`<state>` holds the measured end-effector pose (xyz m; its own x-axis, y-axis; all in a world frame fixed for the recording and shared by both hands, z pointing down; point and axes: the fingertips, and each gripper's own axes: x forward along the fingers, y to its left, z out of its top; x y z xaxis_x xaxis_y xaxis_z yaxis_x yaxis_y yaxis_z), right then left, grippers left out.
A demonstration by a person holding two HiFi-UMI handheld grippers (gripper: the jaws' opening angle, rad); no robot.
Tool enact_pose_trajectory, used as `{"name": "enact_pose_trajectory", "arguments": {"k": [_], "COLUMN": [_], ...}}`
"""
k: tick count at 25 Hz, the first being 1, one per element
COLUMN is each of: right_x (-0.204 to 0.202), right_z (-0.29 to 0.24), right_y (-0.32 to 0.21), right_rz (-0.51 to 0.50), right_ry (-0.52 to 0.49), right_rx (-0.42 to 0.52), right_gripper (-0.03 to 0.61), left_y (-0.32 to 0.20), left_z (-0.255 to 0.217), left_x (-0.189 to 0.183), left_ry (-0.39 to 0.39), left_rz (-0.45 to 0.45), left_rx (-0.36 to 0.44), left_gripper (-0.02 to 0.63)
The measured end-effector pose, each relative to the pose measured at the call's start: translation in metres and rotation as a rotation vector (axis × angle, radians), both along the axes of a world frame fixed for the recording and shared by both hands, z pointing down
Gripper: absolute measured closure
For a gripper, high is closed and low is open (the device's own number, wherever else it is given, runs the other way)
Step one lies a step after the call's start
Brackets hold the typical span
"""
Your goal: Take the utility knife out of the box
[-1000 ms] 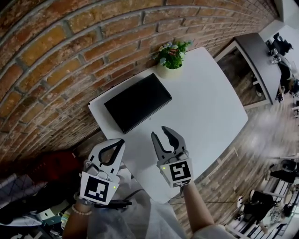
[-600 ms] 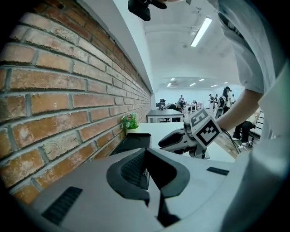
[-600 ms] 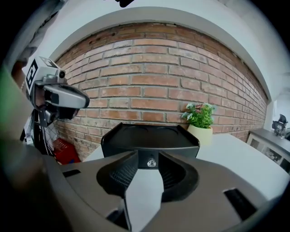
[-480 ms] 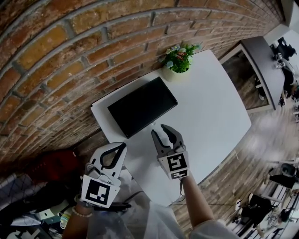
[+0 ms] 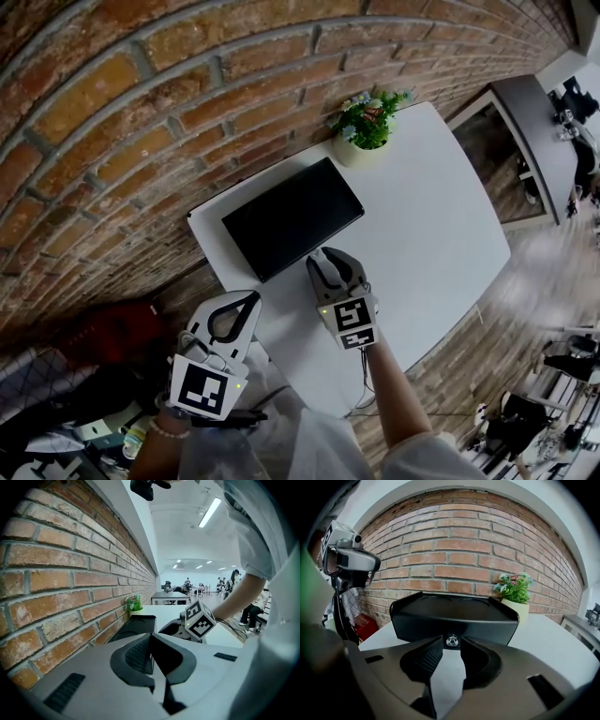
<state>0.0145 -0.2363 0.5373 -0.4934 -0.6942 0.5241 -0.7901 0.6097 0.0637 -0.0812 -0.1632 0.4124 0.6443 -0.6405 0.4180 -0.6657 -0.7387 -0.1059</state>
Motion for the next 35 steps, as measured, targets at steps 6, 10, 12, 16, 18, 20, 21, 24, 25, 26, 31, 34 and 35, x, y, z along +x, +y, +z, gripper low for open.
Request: {"name": "enact_pose_trajectory", "arguments": {"k": [6,10,12,16,18,20,21,24,25,26,31,34,35], "right_x": [0.0,0.0,0.001,0.002,0.003,0.006,0.007,0.012,0.013,0.015,0.025,0.032,0.034], "right_z": [0.005,0.004,0.004,0.005,0.004,0.004,0.004,0.005,0.005,0.005,0.005,0.005,0.005], "right_y": [-0.003,-0.002,-0.001,0.002,0.003,0.006,0.008,0.014,0.017,0.019,0.033,0.042,0.045], "right_rz": [0.016,0.023,0.033,0.039,0.039,0.043,0.045,0.051,0.053,0.056,0.075,0.085,0.088], "right_ry": [-0.01,-0.024,-0.035,-0.037,-0.034,-0.033,-0.033,-0.031,-0.029,-0.028,-0.031,-0.031,-0.03], "right_rx": [-0.006,-0.013,-0.018,-0.019,-0.018,-0.019,-0.02,-0.023,-0.025,-0.026,-0.037,-0.041,-0.041], "right_gripper": [0.48,0.482,0.482,0.483,0.483,0.483,0.483,0.483,0.483,0.483,0.483,0.483,0.485], "left_y": [0.0,0.003,0.004,0.008,0.009,0.01,0.011,0.013,0.014,0.015,0.019,0.021,0.022], "left_z": [0.002,0.002,0.002,0.002,0.002,0.002,0.002,0.003,0.003,0.003,0.003,0.003,0.003], "left_x": [-0.002,-0.004,-0.003,-0.003,-0.003,-0.002,-0.002,0.0,0.001,0.002,0.008,0.014,0.016], "left_ry": [-0.007,-0.008,-0.01,-0.017,-0.016,-0.015,-0.014,-0.014,-0.014,-0.014,-0.012,-0.011,-0.011], "left_rz": [-0.005,-0.01,-0.008,-0.004,-0.004,-0.005,-0.004,0.001,0.004,0.007,0.024,0.037,0.042], "left_rx": [-0.003,-0.005,-0.004,-0.003,-0.002,-0.002,-0.003,-0.002,-0.001,-0.001,-0.001,0.0,0.0], "left_gripper": [0.595,0.595,0.595,0.595,0.595,0.595,0.595,0.595,0.595,0.595,0.595,0.595,0.595]}}
